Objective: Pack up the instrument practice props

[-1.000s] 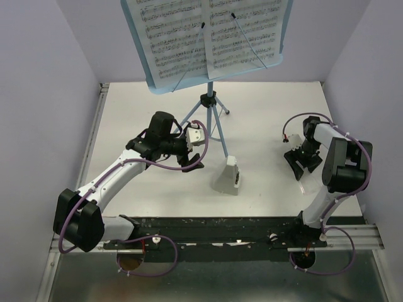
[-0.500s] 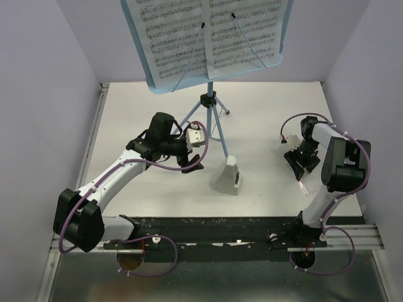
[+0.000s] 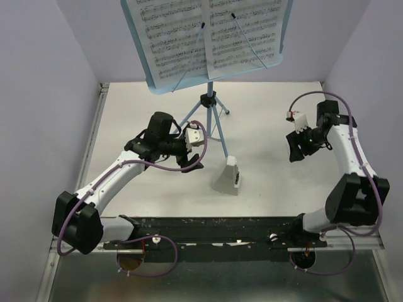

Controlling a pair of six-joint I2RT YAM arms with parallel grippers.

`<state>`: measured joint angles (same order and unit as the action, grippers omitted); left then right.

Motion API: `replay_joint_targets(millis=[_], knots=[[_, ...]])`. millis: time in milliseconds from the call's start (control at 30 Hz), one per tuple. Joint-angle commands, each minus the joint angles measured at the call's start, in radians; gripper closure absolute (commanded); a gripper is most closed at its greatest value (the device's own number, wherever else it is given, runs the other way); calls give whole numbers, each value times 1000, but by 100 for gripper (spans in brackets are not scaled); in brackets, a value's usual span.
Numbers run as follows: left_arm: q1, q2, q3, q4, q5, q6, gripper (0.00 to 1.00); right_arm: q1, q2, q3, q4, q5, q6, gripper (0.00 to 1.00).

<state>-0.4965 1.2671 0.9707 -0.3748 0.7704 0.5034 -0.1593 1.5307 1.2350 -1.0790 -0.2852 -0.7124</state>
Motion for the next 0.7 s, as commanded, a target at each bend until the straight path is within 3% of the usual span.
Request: replay_joint_targets(millis=[0,100,233,467,667], knots=[[-4,-3,63,37,35,-38,6,-5,-189,6,-36,-325,19,100],[-8,-5,91,63,33,-60,6,-6,-314,-6,69,-486,189,100],[-27,5,117,106,21,-86,6,-2,-429,-45,316,-566,468,100],[-102,57,169,239,-31,-150,5,47,-431,-48,586,-577,767,100],[-184,144,207,443,-111,-220,4,208,-391,-43,717,-493,886,100]])
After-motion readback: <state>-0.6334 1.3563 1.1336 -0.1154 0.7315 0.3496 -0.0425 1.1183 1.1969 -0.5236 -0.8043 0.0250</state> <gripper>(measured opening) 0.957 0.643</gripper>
